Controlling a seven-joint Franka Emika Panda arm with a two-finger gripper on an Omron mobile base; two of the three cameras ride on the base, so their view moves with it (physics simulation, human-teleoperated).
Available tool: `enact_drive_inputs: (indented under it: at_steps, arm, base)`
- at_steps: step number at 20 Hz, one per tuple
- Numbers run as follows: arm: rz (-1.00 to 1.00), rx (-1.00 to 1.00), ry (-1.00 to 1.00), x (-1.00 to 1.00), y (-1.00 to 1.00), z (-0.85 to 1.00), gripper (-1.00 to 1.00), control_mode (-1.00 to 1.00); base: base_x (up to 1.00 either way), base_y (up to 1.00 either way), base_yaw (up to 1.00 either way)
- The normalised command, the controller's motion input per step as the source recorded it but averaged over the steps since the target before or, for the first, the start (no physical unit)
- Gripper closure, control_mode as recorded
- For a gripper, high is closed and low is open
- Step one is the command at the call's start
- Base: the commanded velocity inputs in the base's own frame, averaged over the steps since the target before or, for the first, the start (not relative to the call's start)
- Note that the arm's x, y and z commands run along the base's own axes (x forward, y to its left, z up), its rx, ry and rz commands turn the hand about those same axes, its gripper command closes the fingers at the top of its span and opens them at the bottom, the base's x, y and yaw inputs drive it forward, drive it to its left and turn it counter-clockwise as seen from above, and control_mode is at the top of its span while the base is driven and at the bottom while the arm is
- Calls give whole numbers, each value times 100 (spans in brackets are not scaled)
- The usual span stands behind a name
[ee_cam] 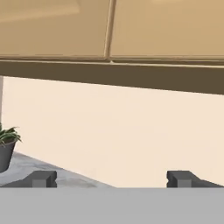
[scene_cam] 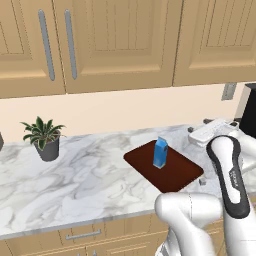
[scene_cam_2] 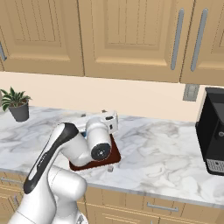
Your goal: Take out the milk from the fridge and place it on the tray on the counter. Then take the sugar cube near the tray and place it in the tray.
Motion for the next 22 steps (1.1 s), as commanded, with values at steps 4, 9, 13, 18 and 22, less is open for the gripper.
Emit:
enact_drive_inputs:
  at_steps: [4,9,13,18,22]
  arm:
    - [-13,3,6,-51,-31,48,-100,-100]
    - [-19,0,24,-40,-32,47,-100,-100]
    - [-13,0,31,-52,-9,9,-100,-100]
    - [-4,0,19,-73,-34,0,-100,-100]
    - [-7,-3,32,-40,-11,4,-100,-100]
  base:
    - [0,0,0]
    - [0,0,0]
    - [0,0,0]
    - [0,0,0]
    - [0,0,0]
